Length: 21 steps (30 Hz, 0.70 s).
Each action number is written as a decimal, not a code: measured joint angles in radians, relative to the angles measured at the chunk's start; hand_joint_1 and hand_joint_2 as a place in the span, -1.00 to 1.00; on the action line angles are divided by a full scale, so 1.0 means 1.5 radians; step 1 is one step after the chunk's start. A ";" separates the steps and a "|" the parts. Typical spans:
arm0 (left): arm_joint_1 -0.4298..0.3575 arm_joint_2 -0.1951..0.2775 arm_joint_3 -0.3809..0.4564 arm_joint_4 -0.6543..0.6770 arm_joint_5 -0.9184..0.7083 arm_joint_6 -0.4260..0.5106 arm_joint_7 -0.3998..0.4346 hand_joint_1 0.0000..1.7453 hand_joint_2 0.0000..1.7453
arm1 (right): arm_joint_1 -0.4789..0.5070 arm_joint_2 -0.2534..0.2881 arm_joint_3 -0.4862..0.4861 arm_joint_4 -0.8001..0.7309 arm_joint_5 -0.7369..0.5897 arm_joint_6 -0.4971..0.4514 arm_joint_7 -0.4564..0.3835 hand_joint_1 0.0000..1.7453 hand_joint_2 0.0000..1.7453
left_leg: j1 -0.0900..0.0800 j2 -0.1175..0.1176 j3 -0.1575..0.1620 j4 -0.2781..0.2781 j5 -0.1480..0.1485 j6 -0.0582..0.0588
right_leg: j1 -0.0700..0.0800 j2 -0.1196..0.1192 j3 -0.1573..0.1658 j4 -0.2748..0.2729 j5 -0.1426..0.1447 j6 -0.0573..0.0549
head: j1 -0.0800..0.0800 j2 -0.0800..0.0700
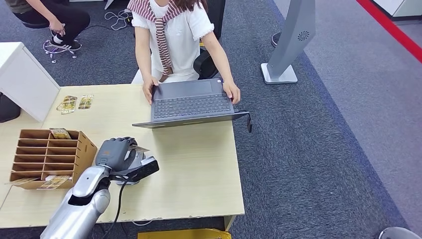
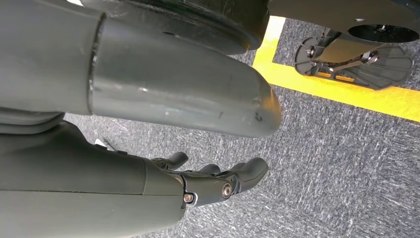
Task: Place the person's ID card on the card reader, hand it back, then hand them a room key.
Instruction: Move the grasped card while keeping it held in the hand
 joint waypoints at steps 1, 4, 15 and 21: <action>0.002 0.002 0.000 -0.001 0.001 0.001 0.002 1.00 1.00 | 0.000 0.000 -0.001 0.000 -0.001 0.000 0.000 -1.00 -1.00 | 0.000 0.000 0.000 0.000 0.000 0.000 | 0.000 0.000 0.000 0.000 0.000 0.000 | 0.000 0.000; 0.016 0.014 0.000 -0.016 0.005 0.013 0.008 1.00 1.00 | 0.001 0.000 -0.003 0.000 -0.005 -0.001 0.000 -1.00 -1.00 | 0.000 0.001 0.000 0.000 0.000 0.000 | 0.000 0.000 0.000 0.000 0.000 0.000 | 0.000 0.000; 0.113 0.074 0.000 -0.145 0.009 0.031 0.016 1.00 1.00 | 0.003 0.000 -0.018 0.000 -0.013 -0.003 -0.001 -1.00 -1.00 | 0.000 0.000 0.000 0.000 0.000 0.000 | 0.000 0.000 0.000 0.000 0.000 0.000 | 0.000 0.000; 0.131 0.085 0.000 -0.173 0.006 0.030 0.017 1.00 1.00 | 0.004 0.000 -0.019 0.000 -0.013 -0.003 -0.002 -1.00 -1.00 | 0.000 0.000 0.000 0.000 0.000 0.000 | 0.000 0.000 0.000 0.000 0.000 0.000 | 0.000 0.000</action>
